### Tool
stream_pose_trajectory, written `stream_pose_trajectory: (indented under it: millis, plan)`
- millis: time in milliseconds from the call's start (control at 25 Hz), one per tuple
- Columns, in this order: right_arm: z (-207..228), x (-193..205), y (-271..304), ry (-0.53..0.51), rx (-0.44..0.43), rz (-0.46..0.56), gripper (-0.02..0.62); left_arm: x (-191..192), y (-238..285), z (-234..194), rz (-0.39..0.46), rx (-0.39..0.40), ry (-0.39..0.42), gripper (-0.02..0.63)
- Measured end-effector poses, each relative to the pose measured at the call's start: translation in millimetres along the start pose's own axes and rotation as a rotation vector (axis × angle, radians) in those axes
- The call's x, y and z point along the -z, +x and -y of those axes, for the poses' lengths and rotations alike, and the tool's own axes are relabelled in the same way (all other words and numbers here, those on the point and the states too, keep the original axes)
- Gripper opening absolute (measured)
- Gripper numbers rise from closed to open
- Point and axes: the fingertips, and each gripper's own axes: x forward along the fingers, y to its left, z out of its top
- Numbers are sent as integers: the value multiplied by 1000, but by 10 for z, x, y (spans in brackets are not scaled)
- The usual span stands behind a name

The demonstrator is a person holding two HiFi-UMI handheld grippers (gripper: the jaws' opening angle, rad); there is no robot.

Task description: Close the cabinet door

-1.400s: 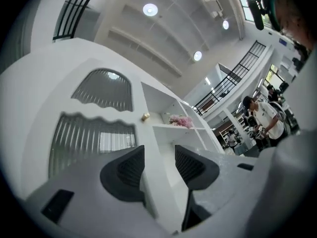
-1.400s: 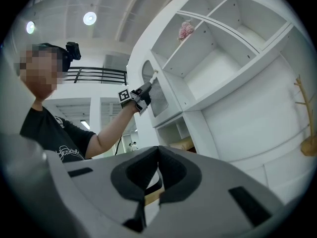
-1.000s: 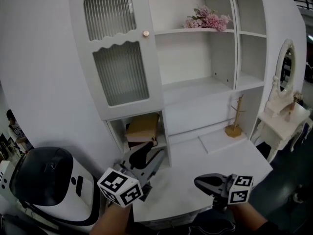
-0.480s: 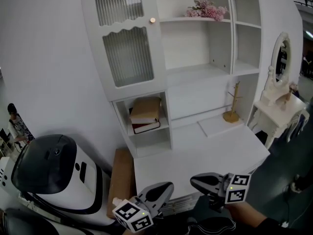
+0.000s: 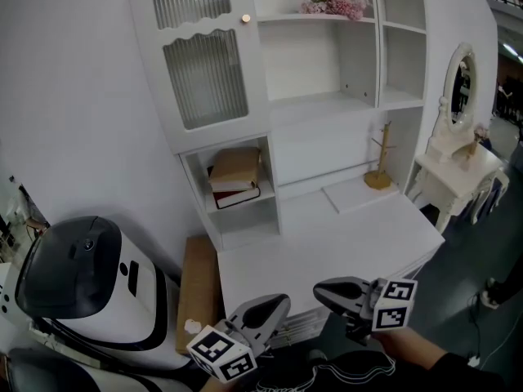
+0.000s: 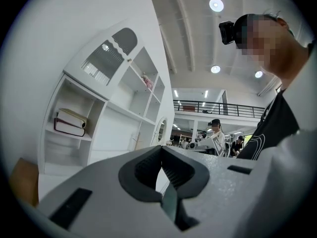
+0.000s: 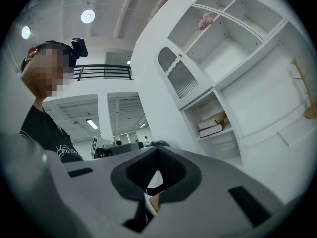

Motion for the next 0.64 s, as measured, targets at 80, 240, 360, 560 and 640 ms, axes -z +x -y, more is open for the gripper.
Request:
stream_pose_trajectory:
  millis: [80, 240, 360, 560, 640]
  plan:
    - [19, 8, 24, 4, -2, -6, 8, -2, 16, -12, 4, 6, -7, 5]
    - [46, 25, 89, 8, -18, -21, 8, 0, 42, -54, -2, -5, -10, 5]
    - [84, 12, 140, 9, -29, -25, 6, -21, 74, -96, -3, -12, -4, 5]
    - [188, -43, 174, 11, -32, -25, 8, -44, 139, -189, -5, -25, -2, 5]
    - [227, -62, 185, 8, -34, -26, 8, -51, 163, -233, -4, -29, -5, 5]
